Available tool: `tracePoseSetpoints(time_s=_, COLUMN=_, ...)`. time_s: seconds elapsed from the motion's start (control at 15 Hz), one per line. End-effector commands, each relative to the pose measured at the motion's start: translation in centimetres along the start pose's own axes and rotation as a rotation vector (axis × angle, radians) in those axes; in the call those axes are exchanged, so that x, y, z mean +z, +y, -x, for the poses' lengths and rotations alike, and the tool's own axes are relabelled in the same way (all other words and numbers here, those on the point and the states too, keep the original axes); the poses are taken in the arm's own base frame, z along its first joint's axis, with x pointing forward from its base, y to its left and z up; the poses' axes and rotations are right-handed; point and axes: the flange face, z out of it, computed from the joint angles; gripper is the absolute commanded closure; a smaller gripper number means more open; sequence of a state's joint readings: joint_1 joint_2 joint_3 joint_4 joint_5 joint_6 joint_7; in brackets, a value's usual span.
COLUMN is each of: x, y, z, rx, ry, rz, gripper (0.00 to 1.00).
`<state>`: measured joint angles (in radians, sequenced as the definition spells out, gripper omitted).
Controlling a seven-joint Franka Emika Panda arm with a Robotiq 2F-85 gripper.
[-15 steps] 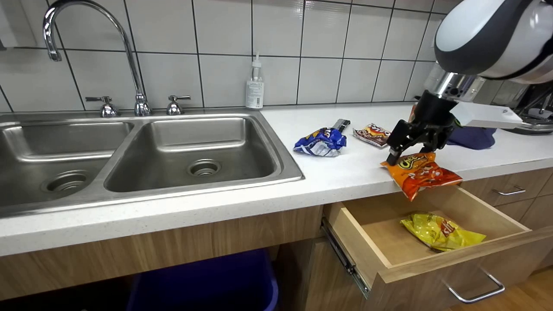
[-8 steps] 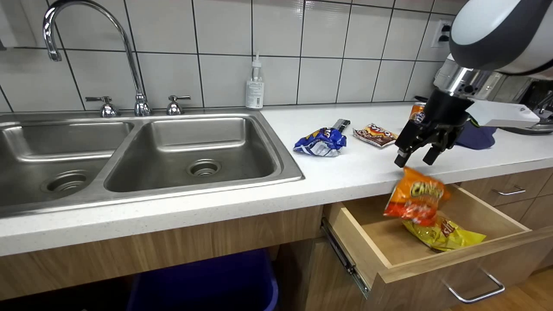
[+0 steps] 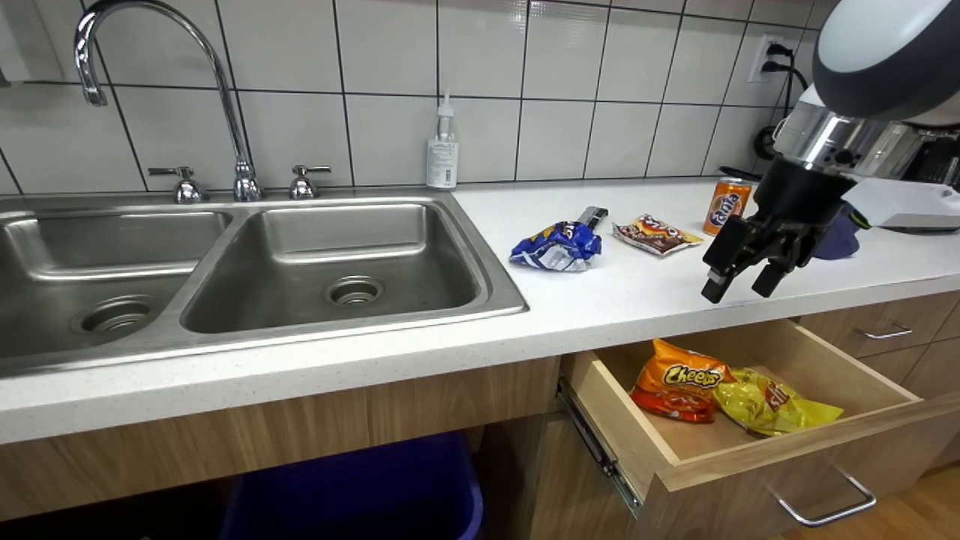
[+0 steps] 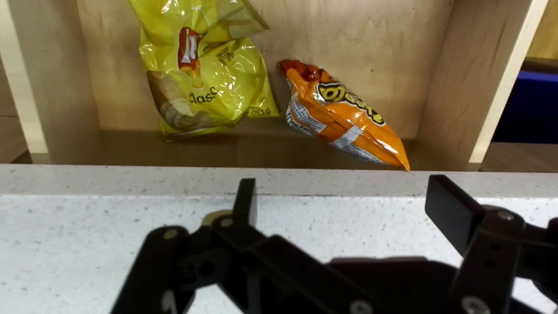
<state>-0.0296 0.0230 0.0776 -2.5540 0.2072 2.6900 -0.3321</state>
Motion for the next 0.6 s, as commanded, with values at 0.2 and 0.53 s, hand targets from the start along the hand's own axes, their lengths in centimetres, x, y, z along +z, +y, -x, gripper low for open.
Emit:
tracePoseSetpoints(time_s=0.2, x=-0.6, y=0.2, z=0.0, rx=0.008, ry=0.009, rz=0.002, gripper=0.0)
tracePoseSetpoints(time_s=0.53, x=-0.8, y=0.3, z=0.0, rx=0.013, ry=0.016, rz=0.003, gripper=0.0)
